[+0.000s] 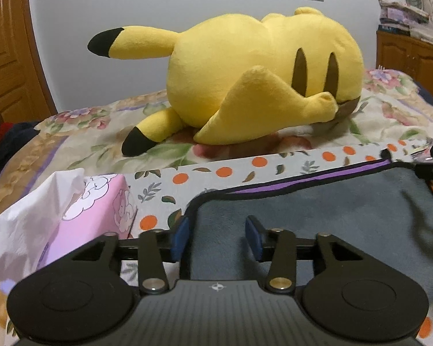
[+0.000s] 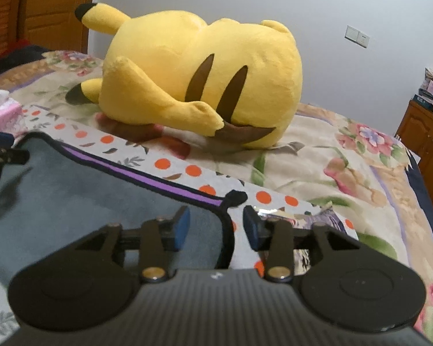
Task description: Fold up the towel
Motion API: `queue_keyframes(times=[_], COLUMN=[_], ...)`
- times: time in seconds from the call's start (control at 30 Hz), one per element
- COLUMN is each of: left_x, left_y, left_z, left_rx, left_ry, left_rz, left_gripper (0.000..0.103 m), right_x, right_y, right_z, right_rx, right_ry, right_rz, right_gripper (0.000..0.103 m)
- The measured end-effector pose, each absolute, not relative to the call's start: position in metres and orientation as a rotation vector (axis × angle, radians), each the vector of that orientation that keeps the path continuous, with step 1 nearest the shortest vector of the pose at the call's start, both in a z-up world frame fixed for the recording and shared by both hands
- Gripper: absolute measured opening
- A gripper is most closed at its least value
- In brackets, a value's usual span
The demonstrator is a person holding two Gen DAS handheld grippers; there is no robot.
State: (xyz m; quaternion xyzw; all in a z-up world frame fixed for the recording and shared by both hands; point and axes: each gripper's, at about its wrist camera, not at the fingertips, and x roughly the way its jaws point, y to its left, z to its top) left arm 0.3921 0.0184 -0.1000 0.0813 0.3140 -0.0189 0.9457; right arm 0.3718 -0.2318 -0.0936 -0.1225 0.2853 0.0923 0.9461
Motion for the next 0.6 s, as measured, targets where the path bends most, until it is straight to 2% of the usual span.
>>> queue_keyframes(times=[0.1,0.3,0.4,0.6], left_x=[0.378,0.338,0.317,0.283], left_y=[0.016,0.007,0.004,-0.002], left_z=[-0.096,-0.088,-0.079,-0.06], left_rx=[0.16,0.172,0.167,0.182], left_ry=[0.651,0.669,0.665,0.655], left_rz=[-0.052,-0.083,-0.094,-0.11], left_gripper=[0.058,0.061,0.069,0.074], right_x=[0.355,0.312,0.293,0.263], right_y=[-0.236,-0.248,-0.251,-0.253], right_z=[-0.087,-0.078,-0.072,-0.053], right_rx=[-0.219,-0.145,-0.133,-0.12], right_ry=[0.589,0.61,0.61,0.59], right_rz=[0.202,0.221,0.22,0.224], right_gripper=[0.045,0.046,0.046,0.046])
